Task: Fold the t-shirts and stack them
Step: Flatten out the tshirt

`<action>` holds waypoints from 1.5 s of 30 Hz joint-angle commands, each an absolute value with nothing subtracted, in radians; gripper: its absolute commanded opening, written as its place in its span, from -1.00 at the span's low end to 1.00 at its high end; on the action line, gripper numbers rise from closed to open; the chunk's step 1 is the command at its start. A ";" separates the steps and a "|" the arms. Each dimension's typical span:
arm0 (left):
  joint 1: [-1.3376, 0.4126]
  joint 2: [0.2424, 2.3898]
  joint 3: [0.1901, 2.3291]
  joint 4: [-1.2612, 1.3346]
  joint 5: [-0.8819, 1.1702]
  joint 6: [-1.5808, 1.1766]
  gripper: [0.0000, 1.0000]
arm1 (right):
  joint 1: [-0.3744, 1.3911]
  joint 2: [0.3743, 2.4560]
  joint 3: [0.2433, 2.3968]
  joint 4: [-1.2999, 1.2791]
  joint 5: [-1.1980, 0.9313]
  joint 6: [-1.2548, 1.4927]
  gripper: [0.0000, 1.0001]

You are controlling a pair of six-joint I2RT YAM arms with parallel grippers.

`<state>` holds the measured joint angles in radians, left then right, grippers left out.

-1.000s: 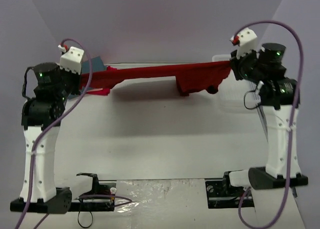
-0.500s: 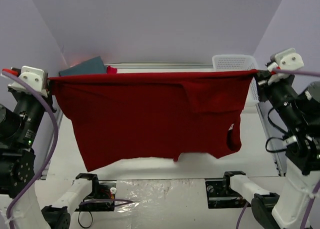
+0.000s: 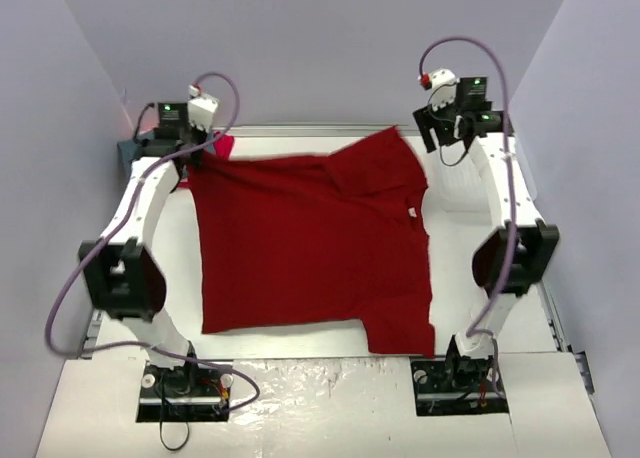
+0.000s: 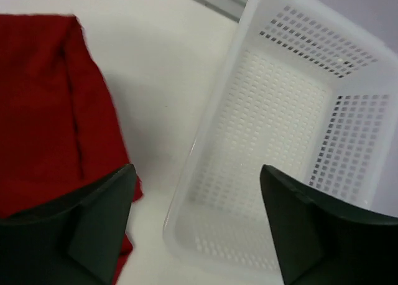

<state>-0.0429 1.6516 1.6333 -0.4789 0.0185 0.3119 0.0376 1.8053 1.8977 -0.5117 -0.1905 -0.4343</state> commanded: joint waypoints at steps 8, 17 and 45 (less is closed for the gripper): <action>-0.029 1.885 1.815 -0.379 -0.048 0.360 0.36 | 0.049 2.074 2.059 -0.535 -0.066 -0.437 0.85; -0.029 1.539 1.511 -0.400 -0.017 0.419 0.55 | 0.067 1.789 1.694 -0.534 -0.202 -0.479 0.83; -0.057 0.971 0.956 -1.020 0.393 0.796 0.39 | 0.138 1.578 1.066 -0.627 -0.383 -0.661 0.65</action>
